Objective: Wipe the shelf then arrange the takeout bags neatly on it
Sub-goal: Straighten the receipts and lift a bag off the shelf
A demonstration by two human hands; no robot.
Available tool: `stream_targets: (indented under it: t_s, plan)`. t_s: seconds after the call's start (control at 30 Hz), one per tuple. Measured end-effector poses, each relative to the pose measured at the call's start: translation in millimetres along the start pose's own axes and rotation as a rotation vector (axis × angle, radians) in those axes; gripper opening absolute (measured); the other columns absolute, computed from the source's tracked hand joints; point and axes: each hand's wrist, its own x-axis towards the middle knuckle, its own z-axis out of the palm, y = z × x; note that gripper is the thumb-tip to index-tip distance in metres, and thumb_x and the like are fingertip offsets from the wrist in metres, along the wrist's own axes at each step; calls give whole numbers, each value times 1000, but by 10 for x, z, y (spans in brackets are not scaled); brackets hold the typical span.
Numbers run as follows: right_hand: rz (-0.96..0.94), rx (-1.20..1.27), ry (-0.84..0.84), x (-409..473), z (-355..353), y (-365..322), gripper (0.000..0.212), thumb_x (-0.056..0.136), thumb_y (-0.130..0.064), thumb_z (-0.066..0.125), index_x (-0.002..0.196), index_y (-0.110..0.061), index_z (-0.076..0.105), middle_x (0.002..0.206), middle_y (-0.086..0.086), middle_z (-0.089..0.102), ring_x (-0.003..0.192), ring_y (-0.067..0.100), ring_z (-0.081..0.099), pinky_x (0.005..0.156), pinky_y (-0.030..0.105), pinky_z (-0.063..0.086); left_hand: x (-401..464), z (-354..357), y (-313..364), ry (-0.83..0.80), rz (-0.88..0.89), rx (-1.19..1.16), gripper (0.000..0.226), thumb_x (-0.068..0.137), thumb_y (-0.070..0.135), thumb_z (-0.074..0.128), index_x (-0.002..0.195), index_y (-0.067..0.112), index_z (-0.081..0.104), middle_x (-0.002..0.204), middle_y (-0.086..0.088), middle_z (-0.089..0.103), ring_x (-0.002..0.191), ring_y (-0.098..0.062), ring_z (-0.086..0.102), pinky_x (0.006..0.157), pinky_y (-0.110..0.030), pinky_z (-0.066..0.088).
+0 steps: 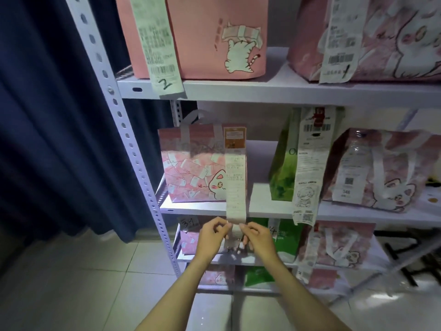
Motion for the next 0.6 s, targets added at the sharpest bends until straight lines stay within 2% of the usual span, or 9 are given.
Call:
stream_targets:
  t_s: [0.13,0.2,0.27,0.33,0.43,0.5,0.6]
  plan:
    - [-57,67,67,-136,-42,-192,11,99,-25,65,95,-19,72,64,4,65,48,6,53,47,15,42,-71,-231,121,-33,-4,24,10,89,34,76,86,25,74,71,1,72,68,-17,68,73,-43,59]
    - [-90,115,100,-135,-50,-312,15,101,-30,60,97,-20,71,63,3,63,49,9,51,46,16,41,-94,-368,236,-11,-22,43,16,85,41,79,85,26,74,74,2,73,71,-15,70,73,-37,61]
    - [-145,128,155,-106,-46,-460,23,103,-36,55,97,-20,70,63,1,63,51,12,52,48,19,42,-97,-524,361,76,1,51,19,82,45,80,84,27,73,74,1,72,66,-7,64,68,-26,55]
    - [-209,104,244,-55,-25,-622,23,103,-37,55,93,-20,68,67,1,65,57,13,57,55,25,48,-69,-685,488,161,52,57,15,84,43,77,84,29,71,72,-1,70,61,-5,57,64,-26,49]
    - [-276,-12,390,23,25,-863,12,101,-33,59,91,-30,64,78,-7,68,68,12,63,60,29,52,2,-887,675,287,114,63,4,94,28,68,89,27,68,75,5,70,61,0,60,64,-31,51]
    - [-316,-50,420,90,74,-993,6,99,-32,62,95,-36,60,90,-11,67,78,8,64,67,29,56,54,-985,790,394,145,47,10,97,20,59,94,27,66,86,8,71,71,0,64,67,-32,56]
    - [-334,-55,448,210,158,-1122,18,97,-29,66,109,-35,55,108,-12,61,92,4,61,78,27,56,146,-1070,881,499,187,46,18,96,15,57,107,27,61,109,11,59,98,-6,60,86,-35,57]
